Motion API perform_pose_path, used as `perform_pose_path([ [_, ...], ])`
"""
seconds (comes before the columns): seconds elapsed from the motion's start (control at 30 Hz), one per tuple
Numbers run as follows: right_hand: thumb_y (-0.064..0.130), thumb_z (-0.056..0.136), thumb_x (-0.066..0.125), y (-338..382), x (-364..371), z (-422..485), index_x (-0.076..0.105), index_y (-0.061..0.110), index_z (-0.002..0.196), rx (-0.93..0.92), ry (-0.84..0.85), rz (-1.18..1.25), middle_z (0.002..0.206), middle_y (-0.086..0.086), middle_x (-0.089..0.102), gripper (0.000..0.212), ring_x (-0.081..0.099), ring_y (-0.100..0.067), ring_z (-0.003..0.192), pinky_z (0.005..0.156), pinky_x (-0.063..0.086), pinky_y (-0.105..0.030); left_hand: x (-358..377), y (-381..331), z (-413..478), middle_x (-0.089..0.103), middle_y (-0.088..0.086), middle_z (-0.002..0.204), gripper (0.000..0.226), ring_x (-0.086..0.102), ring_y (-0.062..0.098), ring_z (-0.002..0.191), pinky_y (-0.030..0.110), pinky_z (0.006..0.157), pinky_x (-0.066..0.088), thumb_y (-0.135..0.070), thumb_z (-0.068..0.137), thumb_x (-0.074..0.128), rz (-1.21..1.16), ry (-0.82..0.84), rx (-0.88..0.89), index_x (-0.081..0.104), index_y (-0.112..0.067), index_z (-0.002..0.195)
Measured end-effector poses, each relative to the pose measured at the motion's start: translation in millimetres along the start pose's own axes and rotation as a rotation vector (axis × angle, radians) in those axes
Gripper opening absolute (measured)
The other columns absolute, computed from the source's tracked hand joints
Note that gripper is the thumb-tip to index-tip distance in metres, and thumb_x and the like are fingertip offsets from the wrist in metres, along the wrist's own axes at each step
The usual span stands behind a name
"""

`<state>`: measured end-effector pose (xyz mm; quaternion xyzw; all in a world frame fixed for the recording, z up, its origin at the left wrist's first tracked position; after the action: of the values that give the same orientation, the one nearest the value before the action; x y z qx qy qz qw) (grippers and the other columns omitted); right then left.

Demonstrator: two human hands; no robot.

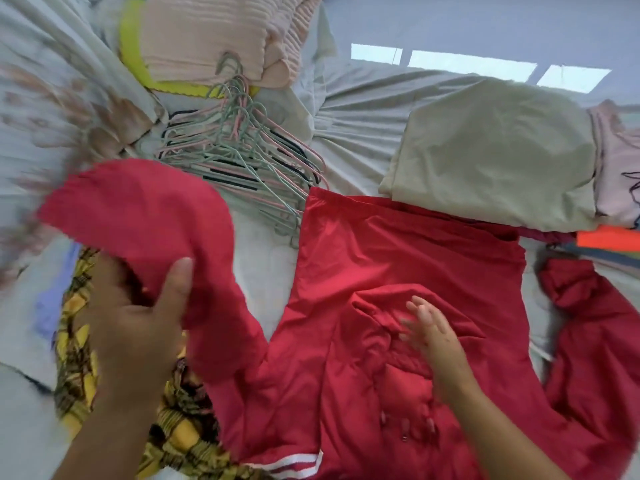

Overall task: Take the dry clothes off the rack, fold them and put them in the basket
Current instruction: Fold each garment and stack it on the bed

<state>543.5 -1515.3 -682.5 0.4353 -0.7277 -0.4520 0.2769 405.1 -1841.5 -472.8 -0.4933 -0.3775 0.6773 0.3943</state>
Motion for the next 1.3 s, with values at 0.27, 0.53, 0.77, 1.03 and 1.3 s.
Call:
perform_pose_path([
  [0.27, 0.068, 0.088, 0.007, -35, -121, -5, -0.005, 0.007, 0.148, -0.078, 0.393, 0.884, 0.156, -0.019, -0.002, 0.086, -0.004, -0.028, 0.145, 0.115, -0.011, -0.04, 179, 5, -197, 0.048, -0.019, 0.116, 0.039, 0.045, 0.002, 0.111, 0.025, 0.094, 0.037, -0.065, 0.083, 0.046, 0.193, 0.783, 0.134, 0.046, -0.034, 0.107],
  [0.53, 0.014, 0.073, 0.073, -96, -170, -23, 0.06, 0.004, 0.118, 0.414, -0.234, 0.28, 0.085, -0.006, 0.068, 0.048, 0.066, -0.02, 0.069, 0.052, 0.054, -0.024, 82, 171, -196, 0.045, 0.009, 0.135, 0.101, 0.058, 0.035, 0.108, 0.038, 0.061, 0.057, -0.025, 0.037, 0.09, 0.974, 0.916, 0.038, 0.043, -0.033, 0.126],
  [0.77, -0.002, 0.093, 0.046, -63, -173, -32, 0.059, 0.016, 0.09, 0.332, -0.272, 0.139, 0.058, 0.003, 0.065, 0.022, 0.058, 0.001, 0.045, 0.042, 0.047, -0.013, 53, 175, -199, 0.046, 0.009, 0.134, 0.123, 0.057, 0.02, 0.086, 0.018, 0.038, 0.045, 0.004, 0.029, 0.087, 1.022, 0.966, 0.089, 0.037, -0.025, 0.137],
  [1.03, -0.002, 0.079, 0.069, -83, -153, -30, 0.045, -0.006, 0.125, 0.278, -0.298, -0.24, 0.114, -0.017, 0.054, 0.052, 0.05, -0.022, 0.1, 0.088, 0.037, -0.031, 75, 186, -199, 0.021, 0.001, 0.154, 0.077, 0.034, 0.019, 0.133, 0.037, 0.104, 0.035, -0.064, 0.081, 0.052, 1.143, 1.471, -0.26, 0.023, -0.033, 0.145],
  [1.3, -0.004, 0.079, 0.067, -100, -159, -30, 0.047, -0.006, 0.123, 0.319, -0.427, -0.373, 0.122, -0.027, 0.053, 0.048, 0.051, -0.034, 0.112, 0.097, 0.037, -0.041, 147, 174, -45, 0.053, 0.004, 0.103, 0.035, 0.056, 0.024, 0.097, 0.031, 0.077, 0.042, -0.037, 0.087, 0.061, 0.68, 0.664, -0.342, 0.056, -0.01, 0.109],
])
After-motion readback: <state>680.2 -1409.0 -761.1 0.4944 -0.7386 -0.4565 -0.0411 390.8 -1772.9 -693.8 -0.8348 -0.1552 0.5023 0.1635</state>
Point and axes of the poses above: each hand's wrist, its own z-axis towards the middle knuckle, its own x-axis out of the palm, y = z × x, the point moved 10 cm from there along z, towards the middle knuckle
